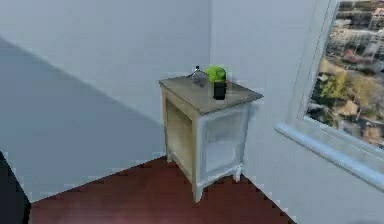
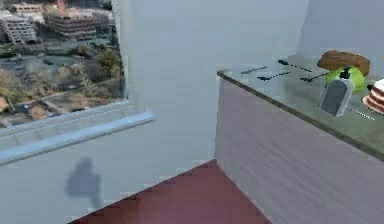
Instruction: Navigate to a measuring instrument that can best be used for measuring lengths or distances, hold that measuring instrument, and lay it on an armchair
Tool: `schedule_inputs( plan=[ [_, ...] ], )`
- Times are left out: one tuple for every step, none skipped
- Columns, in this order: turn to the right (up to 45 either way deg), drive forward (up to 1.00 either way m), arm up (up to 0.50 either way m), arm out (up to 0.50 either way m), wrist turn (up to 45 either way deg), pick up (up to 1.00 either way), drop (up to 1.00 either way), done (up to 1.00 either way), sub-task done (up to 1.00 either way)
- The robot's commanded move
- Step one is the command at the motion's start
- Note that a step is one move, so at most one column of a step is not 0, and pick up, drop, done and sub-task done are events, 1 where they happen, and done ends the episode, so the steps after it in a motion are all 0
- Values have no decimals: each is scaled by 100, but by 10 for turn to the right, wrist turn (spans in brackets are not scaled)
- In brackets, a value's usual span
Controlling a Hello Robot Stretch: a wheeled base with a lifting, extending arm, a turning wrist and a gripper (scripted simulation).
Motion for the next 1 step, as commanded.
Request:
schedule_inputs(
  plan=[
    [-450, 0, 0, 0, 0, 0, 0, 0, 0]
  ],
)
